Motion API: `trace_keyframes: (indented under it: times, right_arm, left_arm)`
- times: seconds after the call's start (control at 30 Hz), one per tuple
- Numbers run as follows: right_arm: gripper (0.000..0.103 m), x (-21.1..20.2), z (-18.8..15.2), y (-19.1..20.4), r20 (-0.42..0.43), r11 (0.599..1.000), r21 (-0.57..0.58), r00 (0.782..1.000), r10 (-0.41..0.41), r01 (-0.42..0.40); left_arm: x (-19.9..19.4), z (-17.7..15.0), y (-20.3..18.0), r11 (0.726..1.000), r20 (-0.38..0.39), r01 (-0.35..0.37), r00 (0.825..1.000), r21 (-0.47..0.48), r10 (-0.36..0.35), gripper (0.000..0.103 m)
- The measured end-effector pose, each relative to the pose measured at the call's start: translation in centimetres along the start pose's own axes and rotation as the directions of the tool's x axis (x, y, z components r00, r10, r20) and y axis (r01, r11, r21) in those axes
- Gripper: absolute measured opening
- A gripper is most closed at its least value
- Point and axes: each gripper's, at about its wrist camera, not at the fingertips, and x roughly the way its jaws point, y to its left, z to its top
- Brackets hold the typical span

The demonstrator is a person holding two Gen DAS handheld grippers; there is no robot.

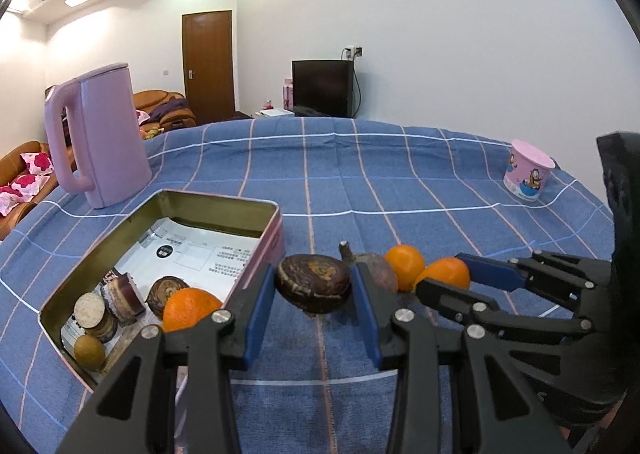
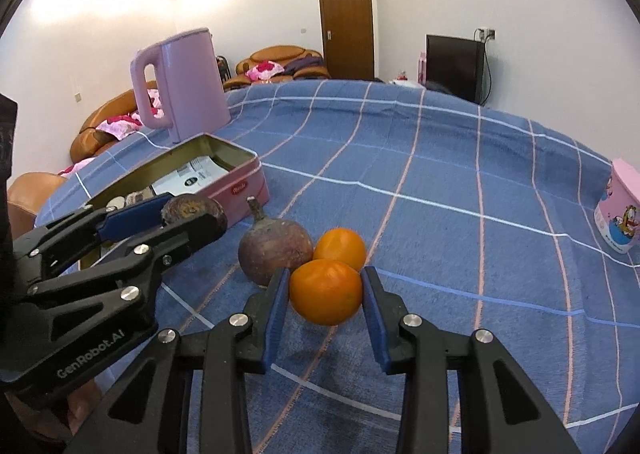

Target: Organize fruits

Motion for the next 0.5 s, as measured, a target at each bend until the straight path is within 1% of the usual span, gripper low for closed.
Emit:
trace_keyframes:
  times: [0.3, 0.5]
  right_arm:
    - [0.038, -1.4, 0.0, 0.3, 0.085, 1.000, -0.016, 0.996, -0.012, 0.014]
    - [0.038, -2.1, -0.1, 0.4, 0.121, 1.000, -0.018, 0.993, -0.014, 0.016]
  left_arm:
    - [-0.7, 0.0, -0.2, 1.000, 0.038, -0.012, 0.999, 0.014, 0.012, 0.041]
    - [-0.9, 0.0, -0.3, 1.000, 0.052, -0.019, 0.999, 0.021, 0.018, 0.041]
